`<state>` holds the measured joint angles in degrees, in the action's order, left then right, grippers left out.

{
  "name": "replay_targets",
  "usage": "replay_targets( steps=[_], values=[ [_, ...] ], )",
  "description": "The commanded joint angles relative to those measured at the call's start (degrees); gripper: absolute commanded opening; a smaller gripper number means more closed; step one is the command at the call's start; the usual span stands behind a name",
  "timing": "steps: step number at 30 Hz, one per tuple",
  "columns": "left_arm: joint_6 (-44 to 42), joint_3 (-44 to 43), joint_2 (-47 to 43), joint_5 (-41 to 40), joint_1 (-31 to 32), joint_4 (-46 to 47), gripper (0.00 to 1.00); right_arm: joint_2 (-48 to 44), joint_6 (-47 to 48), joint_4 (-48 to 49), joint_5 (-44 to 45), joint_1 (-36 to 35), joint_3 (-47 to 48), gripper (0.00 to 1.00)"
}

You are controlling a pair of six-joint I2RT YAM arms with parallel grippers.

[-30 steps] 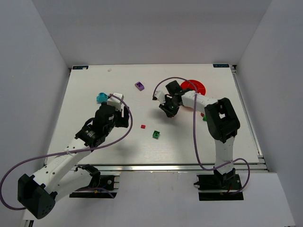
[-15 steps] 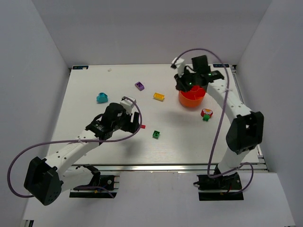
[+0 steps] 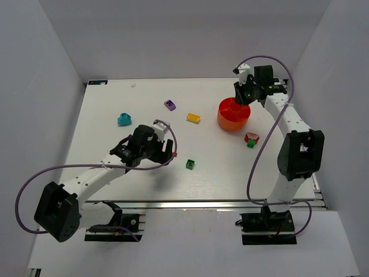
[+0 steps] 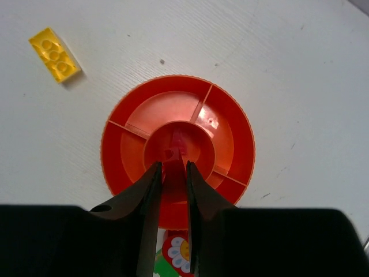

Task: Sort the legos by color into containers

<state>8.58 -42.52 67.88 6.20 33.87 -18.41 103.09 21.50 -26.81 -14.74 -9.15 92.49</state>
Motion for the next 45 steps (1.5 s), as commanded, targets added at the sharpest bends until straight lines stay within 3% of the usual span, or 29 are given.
replay_targets(
  steps=[1,3,17,21,26,28,29,30,32,33,34,36,38,41,45],
  values=[
    [-0.2,-2.2,0.5,2.2,-0.1,-0.4,0.85,1.7,-0.9,1.0,-1.5,1.3,3.0,0.02],
    [-0.4,-2.5,1.3,2.8,-0.1,-0.5,0.91,2.6,-0.9,1.1,-2.0,1.8,3.4,0.06],
    [-0.4,-2.4,2.7,2.8,0.4,-0.7,0.92,4.9,-1.5,1.4,-6.3,2.6,2.2,0.34],
    [-0.4,-2.3,3.1,2.9,0.4,-0.7,0.92,4.6,-1.9,2.0,-5.8,2.7,1.4,0.50],
    [0.2,-2.0,3.8,1.8,0.4,0.1,0.90,1.0,-3.5,3.3,-6.4,3.3,0.1,0.47],
    [1.1,-1.9,4.7,1.0,0.9,1.4,0.85,-5.6,-5.0,7.0,-8.0,3.4,-5.1,0.33],
    [2.3,-1.8,5.2,0.9,0.9,1.8,0.72,-8.4,-5.7,8.8,-11.2,3.6,-8.0,0.21],
    [3.0,-2.1,7.1,1.1,0.9,2.2,0.59,-14.9,-6.5,11.0,-13.4,3.8,-11.2,0.00],
    [5.7,-4.5,10.0,0.0,0.9,1.1,0.24,-21.5,-10.0,18.9,-21.2,4.5,-23.4,0.00],
    [6.2,-5.7,11.6,-0.6,0.9,0.3,0.24,-26.8,-10.9,20.9,-23.6,4.5,-26.9,0.00],
    [7.1,-7.0,14.9,-2.4,0.9,-1.8,0.23,-29.1,-11.5,23.5,-25.9,4.5,-32.7,0.00],
    [9.8,-10.4,17.7,-4.1,1.5,-3.6,0.41,-33.0,-14.4,25.1,-32.1,5.0,-36.5,0.28],
    [11.6,-12.7,20.6,-4.7,1.5,-5.2,0.49,-35.0,-15.6,25.2,-34.6,6.5,-38.6,0.41],
    [11.7,-14.4,22.6,-4.1,1.5,-4.5,0.57,-36.6,-15.6,23.7,-37.5,8.3,-38.6,0.44],
    [10.4,-17.3,26.8,-5.3,2.0,-5.5,0.59,-38.2,-16.2,24.8,-39.8,10.5,-39.6,0.44]
  ],
)
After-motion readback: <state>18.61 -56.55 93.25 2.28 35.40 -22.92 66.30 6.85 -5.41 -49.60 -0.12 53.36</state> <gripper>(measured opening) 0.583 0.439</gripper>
